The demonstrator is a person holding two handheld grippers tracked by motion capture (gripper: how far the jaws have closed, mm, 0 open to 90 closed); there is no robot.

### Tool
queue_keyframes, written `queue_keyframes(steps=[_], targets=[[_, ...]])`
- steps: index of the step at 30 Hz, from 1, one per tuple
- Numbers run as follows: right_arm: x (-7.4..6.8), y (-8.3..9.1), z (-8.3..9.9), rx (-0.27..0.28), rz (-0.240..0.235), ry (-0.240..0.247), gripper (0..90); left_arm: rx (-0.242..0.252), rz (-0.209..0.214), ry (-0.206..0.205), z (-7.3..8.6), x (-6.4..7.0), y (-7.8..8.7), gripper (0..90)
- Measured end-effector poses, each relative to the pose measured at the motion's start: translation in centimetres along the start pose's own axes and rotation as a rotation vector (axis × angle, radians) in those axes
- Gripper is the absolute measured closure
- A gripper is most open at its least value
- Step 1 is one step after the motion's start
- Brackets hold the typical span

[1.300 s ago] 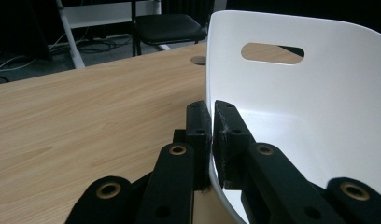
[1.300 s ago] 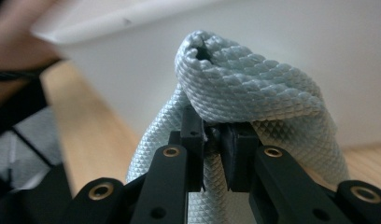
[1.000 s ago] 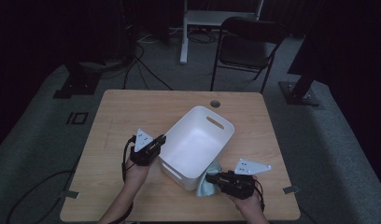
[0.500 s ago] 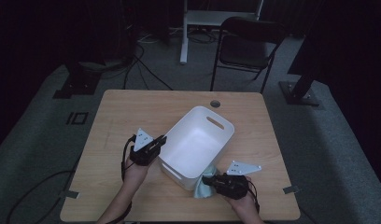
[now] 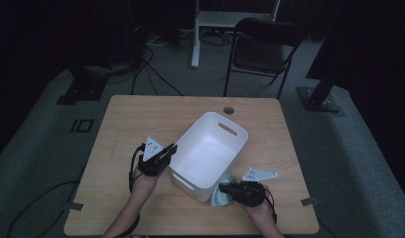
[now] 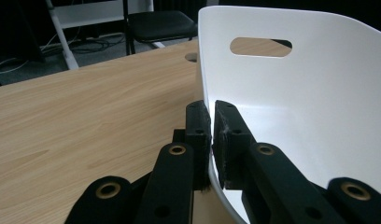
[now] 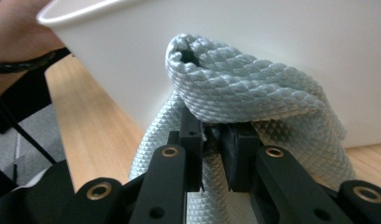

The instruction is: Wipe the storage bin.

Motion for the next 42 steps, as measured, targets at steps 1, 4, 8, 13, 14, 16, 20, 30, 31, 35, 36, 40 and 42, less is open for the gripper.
queue_keyframes(steps=[1,4,8,13,14,16,20,30,31,35,36,40,42], targets=[[0.2,0.0,0.0,-0.003,0.002,-0.004,79.5,-0.001,0.0,-0.002,0.0,0.0,0.0,85.3],[0.7,-0.1,0.1,-0.005,0.014,-0.011,79.5,0.0,0.0,-0.001,0.0,0.0,0.0,85.3],[1.4,-0.1,0.2,-0.011,0.033,-0.019,79.5,-0.001,0.001,0.0,0.0,0.0,0.0,85.3],[2.2,0.0,0.0,-0.011,0.061,-0.022,79.5,0.0,0.001,0.001,0.0,0.0,0.0,85.4],[2.4,0.0,0.0,-0.012,0.067,-0.021,79.5,0.0,0.001,0.001,0.0,0.0,0.0,85.3],[2.8,0.0,-0.1,-0.011,0.084,-0.023,79.5,0.0,0.002,0.002,0.0,0.0,0.0,85.3],[3.7,0.1,-0.3,-0.001,0.113,-0.034,79.5,0.0,0.002,0.003,0.0,0.0,0.0,85.3],[5.8,0.5,-1.1,0.04,0.168,-0.072,79.5,0.002,-0.003,0.006,0.0,-0.1,0.0,85.0],[6.0,0.6,-1.3,0.045,0.17,-0.075,79.5,0.003,-0.003,0.008,0.0,-0.1,-0.1,84.9],[6.6,1.1,-1.9,0.079,0.184,-0.084,79.4,0.008,-0.001,0.015,0.0,-0.1,-0.1,84.6],[6.6,1.3,-2.2,0.092,0.186,-0.086,79.4,0.011,0.0,0.022,0.0,-0.1,-0.1,84.5],[6.7,2.6,-3.3,0.138,0.196,-0.073,79.3,0.016,0.001,0.028,0.1,-0.1,-0.1,83.8],[6.8,3.3,-3.8,0.156,0.208,-0.071,79.3,0.011,0.003,0.032,0.1,-0.1,-0.2,81.0]])
Point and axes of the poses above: each handheld gripper's, and its own axes: y roughly backward along the jaws, z roughly out of its underside, x roughly to its right, the point moved 4 cm from there along -y, roughly forward along the jaws, and after that the axes turned 10 degrees about x, right-handed, at the moved point
